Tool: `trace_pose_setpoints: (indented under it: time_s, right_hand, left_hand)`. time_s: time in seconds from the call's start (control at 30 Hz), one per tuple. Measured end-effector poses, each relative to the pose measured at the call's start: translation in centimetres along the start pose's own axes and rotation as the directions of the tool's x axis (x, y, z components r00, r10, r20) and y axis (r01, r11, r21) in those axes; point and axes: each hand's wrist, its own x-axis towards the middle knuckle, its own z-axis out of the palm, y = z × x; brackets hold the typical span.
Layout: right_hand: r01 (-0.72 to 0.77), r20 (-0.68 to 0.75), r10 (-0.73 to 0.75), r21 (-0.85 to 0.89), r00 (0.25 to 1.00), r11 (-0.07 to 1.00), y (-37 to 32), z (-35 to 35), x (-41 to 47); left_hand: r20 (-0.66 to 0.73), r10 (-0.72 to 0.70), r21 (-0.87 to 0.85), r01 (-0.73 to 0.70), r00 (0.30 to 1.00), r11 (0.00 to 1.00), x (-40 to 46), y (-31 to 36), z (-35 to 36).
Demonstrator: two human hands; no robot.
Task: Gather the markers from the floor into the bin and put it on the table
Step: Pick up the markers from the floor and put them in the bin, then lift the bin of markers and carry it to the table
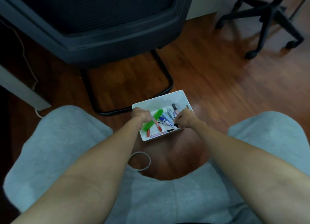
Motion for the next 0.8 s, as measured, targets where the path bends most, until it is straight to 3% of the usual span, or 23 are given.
trace_pose_setpoints:
  time_s: [0.13, 0.33, 0.63, 0.8]
  right_hand:
    - [0.013, -0.115, 0.003, 0.141, 0.993, 0.99, 0.6, -0.3, 1.0]
    - [0.152, -0.352, -0.083, 0.173, 0.932, 0.973, 3.0, -1.2, 2.1]
    - [0.127, -0.395, -0.025, 0.234, 0.918, 0.964, 4.1, -1.7, 2.2]
    - [0.037, -0.271, 0.034, 0.252, 0.962, 0.967, 4.5, -1.0, 2.4]
  left_hand:
    - [-0.099, 0.073, 0.11, -0.062, 0.992, 0.992, -0.3, 0.8, -1.3]
    - [-0.238, 0.358, 0.313, -0.277, 0.903, 0.908, -2.3, 0.9, -2.3]
    - [-0.323, 0.34, 0.403, -0.197, 0.883, 0.894, -3.5, -0.9, -0.8]
    - [-0.373, 0.266, 0.362, -0.125, 0.889, 0.924, -3.9, -1.4, -0.1]
